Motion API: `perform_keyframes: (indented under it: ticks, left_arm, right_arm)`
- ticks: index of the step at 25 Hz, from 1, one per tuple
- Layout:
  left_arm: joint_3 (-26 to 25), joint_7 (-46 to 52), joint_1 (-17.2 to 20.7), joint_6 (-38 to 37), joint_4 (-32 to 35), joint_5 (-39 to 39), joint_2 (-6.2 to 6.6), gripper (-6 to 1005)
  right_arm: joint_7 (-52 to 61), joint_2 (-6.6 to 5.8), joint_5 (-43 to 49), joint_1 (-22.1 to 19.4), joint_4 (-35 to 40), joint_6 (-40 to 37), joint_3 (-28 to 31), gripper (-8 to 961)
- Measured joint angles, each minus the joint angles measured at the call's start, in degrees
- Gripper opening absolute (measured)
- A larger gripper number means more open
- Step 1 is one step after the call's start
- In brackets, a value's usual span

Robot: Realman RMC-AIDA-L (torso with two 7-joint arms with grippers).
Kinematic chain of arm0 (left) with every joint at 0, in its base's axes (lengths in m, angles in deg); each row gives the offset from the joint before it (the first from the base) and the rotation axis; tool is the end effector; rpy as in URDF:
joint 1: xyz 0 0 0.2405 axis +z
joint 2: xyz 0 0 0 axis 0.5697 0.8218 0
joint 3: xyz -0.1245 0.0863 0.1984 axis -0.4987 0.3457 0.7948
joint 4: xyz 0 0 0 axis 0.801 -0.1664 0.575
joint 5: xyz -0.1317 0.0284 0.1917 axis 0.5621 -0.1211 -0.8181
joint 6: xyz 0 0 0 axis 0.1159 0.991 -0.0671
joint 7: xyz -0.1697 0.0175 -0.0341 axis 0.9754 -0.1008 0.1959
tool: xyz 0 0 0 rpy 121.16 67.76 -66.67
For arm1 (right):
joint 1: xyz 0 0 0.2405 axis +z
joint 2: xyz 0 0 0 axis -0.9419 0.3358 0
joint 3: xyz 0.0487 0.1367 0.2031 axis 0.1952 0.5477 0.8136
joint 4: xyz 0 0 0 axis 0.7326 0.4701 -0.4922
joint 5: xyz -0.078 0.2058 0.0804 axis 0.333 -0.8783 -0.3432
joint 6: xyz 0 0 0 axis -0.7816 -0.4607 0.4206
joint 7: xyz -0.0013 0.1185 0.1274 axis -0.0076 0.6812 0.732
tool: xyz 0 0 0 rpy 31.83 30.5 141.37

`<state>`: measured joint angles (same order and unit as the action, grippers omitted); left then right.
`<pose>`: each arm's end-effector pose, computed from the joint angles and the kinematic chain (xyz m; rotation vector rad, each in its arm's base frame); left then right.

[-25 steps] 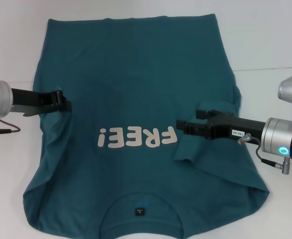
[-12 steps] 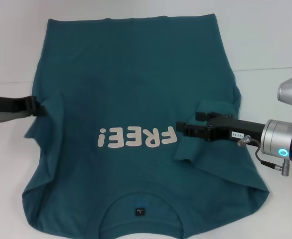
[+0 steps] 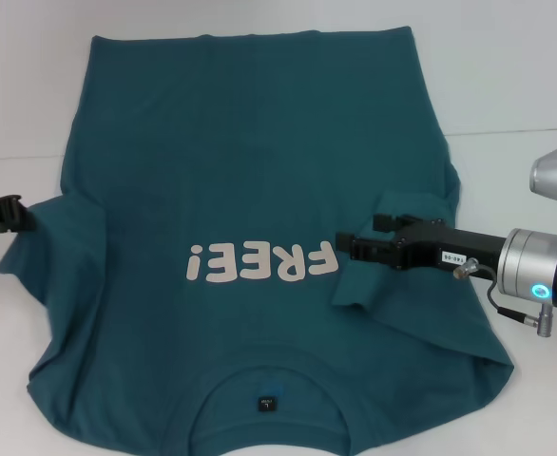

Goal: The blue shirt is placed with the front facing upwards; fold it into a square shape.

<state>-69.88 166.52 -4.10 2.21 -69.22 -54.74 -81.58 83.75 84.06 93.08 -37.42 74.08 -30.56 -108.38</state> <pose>-0.2939 0.4562 0.0612 -1.8503 -1.5273 -0.2160 0.2709 0.4104 -0.0559 -2.3616 1.0046 0.6865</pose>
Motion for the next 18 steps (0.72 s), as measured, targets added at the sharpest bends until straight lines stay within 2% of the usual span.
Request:
perform_keyframes:
  ticks: [18]
  left_arm:
    - [-0.3, 2.5, 0.3, 3.6, -2.4, -9.6, -0.03, 40]
  right_arm:
    - [0.2, 0.09, 0.0, 0.5, -0.2, 0.1, -0.4, 942]
